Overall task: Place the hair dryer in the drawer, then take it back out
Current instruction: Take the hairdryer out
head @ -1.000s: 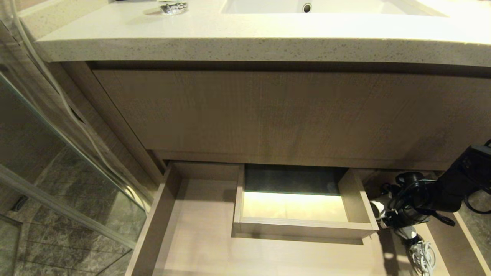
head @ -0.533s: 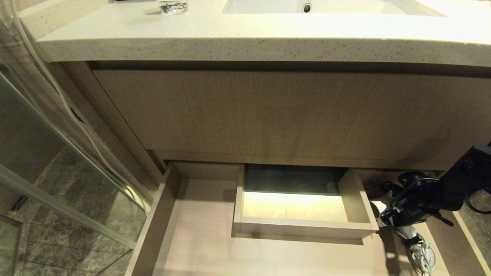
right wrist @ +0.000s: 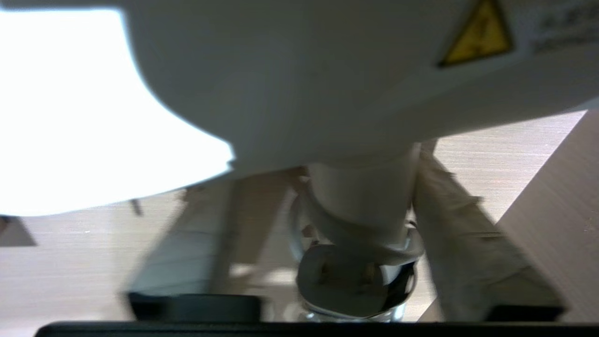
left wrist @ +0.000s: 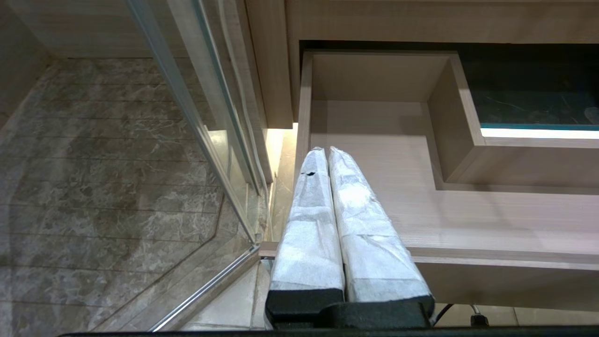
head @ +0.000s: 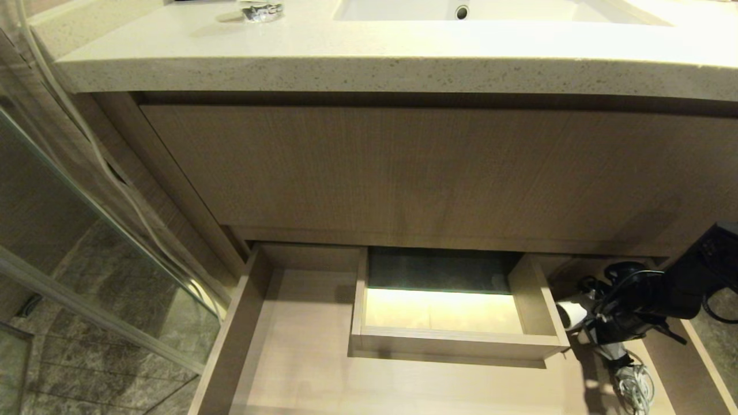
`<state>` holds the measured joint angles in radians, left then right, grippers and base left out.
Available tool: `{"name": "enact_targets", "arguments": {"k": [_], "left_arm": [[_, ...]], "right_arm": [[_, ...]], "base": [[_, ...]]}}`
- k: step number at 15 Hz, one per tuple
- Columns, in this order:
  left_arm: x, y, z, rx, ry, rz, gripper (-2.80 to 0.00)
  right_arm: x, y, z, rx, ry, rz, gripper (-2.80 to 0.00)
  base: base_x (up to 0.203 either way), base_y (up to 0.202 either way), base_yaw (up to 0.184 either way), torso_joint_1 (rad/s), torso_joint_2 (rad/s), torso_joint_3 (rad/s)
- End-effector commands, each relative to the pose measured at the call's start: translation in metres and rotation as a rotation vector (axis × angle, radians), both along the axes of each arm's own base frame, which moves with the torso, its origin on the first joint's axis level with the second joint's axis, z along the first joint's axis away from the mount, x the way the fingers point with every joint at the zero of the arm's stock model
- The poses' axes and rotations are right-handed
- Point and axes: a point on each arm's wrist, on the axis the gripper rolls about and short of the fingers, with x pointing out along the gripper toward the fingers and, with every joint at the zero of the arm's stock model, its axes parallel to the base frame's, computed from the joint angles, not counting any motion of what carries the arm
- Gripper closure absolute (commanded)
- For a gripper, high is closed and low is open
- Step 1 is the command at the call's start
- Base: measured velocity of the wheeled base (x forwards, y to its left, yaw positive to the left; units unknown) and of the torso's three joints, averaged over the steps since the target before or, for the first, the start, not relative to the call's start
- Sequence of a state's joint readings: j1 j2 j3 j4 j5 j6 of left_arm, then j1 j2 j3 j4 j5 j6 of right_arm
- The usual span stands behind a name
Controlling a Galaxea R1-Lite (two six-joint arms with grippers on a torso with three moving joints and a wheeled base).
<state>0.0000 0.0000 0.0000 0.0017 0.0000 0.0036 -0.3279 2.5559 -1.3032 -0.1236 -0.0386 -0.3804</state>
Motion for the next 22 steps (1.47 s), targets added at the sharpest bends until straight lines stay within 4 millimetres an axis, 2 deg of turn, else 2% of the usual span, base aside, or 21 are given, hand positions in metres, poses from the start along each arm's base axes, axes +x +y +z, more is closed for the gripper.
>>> {"name": "enact_targets", "arguments": {"k": [1, 5, 14, 18, 22], "left_arm": [[0.0, 0.0, 0.0, -0.001, 0.0, 0.0, 0.0], [0.0, 0.0, 0.0, -0.001, 0.0, 0.0, 0.0], [0.0, 0.0, 0.0, -0.001, 0.0, 0.0, 0.0], [0.0, 0.0, 0.0, -0.001, 0.0, 0.0, 0.0], [0.0, 0.0, 0.0, -0.001, 0.0, 0.0, 0.0]], "right_arm": [[0.0, 0.0, -0.004, 0.002, 0.008, 0.006, 0.0], [0.001, 0.0, 0.004, -0.002, -0.006, 0.005, 0.0], [-0.006, 0.0, 0.058, -0.023, -0.063, 0.008, 0.0], [-0.033, 0.006, 0.081, -0.048, -0.041, 0.057, 0.0], [-0.072, 0.019, 0.114, -0.069, -0.042, 0.091, 0.0]], "base": [[0.0, 0.0, 0.0, 0.0, 0.0, 0.0], [0.0, 0.0, 0.0, 0.0, 0.0, 0.0], [0.0, 0.0, 0.0, 0.0, 0.0, 0.0], [0.0, 0.0, 0.0, 0.0, 0.0, 0.0], [0.0, 0.0, 0.0, 0.0, 0.0, 0.0]]}}
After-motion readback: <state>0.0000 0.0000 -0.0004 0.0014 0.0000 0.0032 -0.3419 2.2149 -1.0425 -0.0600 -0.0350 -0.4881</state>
